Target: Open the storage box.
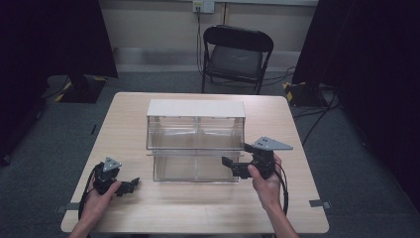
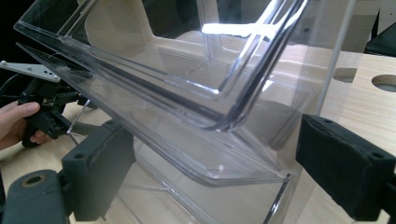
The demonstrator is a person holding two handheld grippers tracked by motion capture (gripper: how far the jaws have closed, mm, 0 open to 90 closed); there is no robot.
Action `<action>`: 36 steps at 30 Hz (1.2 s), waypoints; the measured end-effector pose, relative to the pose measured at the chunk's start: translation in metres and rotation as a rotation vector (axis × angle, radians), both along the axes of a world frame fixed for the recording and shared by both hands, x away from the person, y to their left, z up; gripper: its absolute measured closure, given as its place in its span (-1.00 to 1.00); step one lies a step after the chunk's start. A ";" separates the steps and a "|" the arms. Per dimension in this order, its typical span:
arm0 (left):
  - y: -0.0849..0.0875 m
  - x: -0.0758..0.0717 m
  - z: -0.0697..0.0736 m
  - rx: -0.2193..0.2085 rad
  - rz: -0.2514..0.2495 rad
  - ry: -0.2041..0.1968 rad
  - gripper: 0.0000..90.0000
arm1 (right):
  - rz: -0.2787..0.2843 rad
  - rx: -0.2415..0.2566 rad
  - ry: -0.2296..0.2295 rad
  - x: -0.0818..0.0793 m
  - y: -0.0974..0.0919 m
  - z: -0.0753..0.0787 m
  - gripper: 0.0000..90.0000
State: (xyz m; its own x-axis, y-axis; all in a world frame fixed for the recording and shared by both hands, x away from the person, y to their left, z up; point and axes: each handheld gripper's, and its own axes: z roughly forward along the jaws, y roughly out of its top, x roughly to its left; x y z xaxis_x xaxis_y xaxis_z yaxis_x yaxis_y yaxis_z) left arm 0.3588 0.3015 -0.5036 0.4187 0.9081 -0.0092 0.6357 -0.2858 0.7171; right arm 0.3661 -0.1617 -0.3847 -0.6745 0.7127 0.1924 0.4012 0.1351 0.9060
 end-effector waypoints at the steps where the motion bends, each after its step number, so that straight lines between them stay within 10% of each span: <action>1: 0.000 0.000 0.000 0.000 0.000 0.000 -0.99 | 0.003 0.002 0.001 0.000 0.000 0.000 -0.76; 36: 0.000 0.000 0.000 0.000 0.000 0.000 -0.99 | -0.004 0.010 0.006 0.001 0.001 -0.002 -0.79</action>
